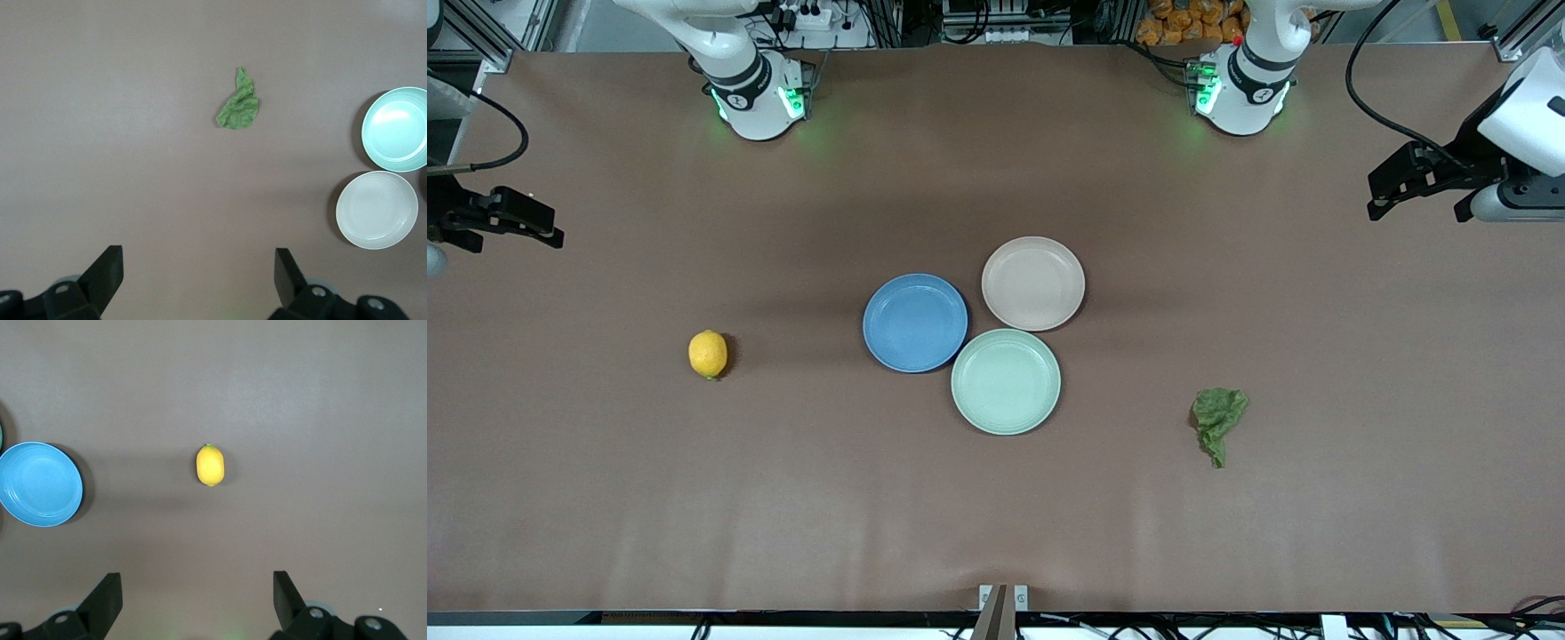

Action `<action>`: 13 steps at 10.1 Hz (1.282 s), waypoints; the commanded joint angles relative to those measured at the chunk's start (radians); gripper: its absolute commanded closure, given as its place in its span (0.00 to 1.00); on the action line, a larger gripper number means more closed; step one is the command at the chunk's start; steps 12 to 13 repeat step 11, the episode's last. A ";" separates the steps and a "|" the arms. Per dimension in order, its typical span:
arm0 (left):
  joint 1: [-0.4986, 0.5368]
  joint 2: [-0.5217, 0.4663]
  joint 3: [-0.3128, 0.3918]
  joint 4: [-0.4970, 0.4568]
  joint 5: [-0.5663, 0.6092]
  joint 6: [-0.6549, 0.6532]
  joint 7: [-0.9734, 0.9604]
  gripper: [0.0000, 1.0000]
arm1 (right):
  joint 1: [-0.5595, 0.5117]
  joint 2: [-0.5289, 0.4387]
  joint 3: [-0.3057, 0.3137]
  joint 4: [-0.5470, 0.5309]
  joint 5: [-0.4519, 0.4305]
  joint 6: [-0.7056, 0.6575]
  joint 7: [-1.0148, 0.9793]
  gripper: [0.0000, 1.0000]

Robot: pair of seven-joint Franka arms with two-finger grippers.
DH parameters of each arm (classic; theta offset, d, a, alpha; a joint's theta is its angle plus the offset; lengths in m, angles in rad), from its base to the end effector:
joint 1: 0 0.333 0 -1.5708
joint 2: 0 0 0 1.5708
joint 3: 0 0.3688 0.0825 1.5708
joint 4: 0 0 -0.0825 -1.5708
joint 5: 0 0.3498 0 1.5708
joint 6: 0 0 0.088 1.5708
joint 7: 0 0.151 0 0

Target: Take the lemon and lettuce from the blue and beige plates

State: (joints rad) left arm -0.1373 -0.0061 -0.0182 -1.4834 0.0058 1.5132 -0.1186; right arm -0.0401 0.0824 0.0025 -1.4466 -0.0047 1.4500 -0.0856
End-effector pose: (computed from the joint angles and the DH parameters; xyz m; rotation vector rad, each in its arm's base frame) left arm 0.5081 -0.0788 0.6694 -3.1396 0.0572 -0.0571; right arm 0.5340 -0.0209 0.6333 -3.1378 -0.0747 0.1242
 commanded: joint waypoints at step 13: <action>0.002 0.001 0.001 0.009 -0.010 -0.002 0.025 0.00 | -0.007 0.005 -0.002 0.011 -0.011 -0.003 0.015 0.00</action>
